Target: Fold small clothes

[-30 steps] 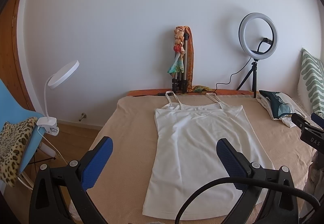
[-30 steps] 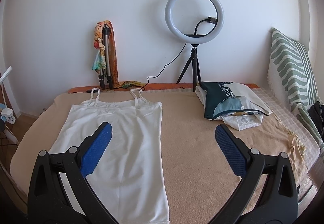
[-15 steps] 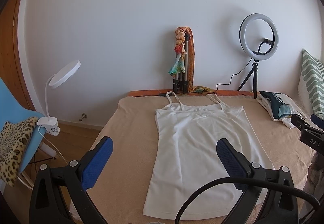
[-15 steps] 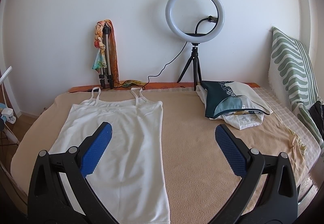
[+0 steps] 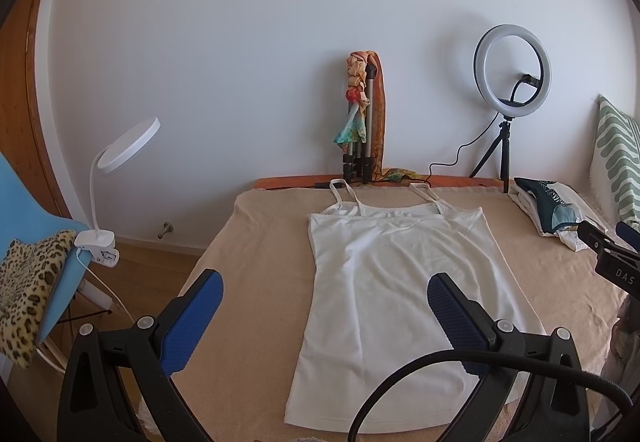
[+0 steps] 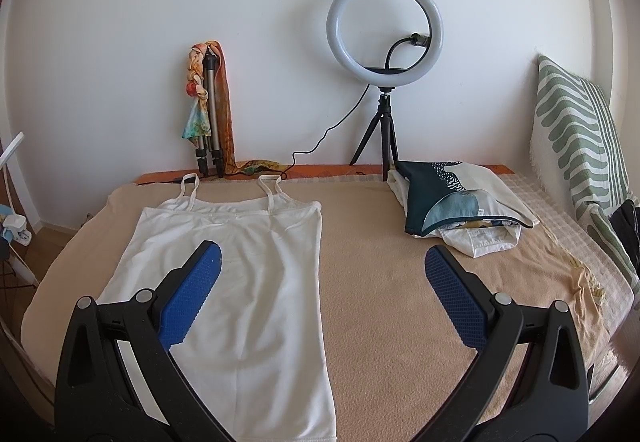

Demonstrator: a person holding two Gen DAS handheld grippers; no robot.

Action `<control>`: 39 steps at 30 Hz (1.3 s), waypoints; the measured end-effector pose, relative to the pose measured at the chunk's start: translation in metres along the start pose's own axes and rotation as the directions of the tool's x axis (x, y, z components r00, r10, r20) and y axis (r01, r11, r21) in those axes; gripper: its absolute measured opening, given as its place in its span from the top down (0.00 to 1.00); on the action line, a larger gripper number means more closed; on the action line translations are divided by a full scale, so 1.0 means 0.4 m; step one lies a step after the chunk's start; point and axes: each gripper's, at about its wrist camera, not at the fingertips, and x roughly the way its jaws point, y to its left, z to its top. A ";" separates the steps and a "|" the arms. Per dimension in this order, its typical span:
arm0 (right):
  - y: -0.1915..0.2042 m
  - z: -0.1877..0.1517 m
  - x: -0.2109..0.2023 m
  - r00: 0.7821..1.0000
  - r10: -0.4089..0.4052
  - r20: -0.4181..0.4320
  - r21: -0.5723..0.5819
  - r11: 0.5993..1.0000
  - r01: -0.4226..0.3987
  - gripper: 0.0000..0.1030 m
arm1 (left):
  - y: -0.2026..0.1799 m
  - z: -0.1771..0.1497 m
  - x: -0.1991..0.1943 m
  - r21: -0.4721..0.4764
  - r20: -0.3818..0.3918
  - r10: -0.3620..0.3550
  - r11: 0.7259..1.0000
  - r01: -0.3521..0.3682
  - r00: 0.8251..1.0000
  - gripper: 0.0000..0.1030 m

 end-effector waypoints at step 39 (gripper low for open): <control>0.469 0.139 0.440 0.742 0.502 -0.444 -0.019 0.823 -0.568 0.40 | 0.189 -0.302 0.116 -0.424 -0.245 -0.273 0.893 0.150 0.930 0.51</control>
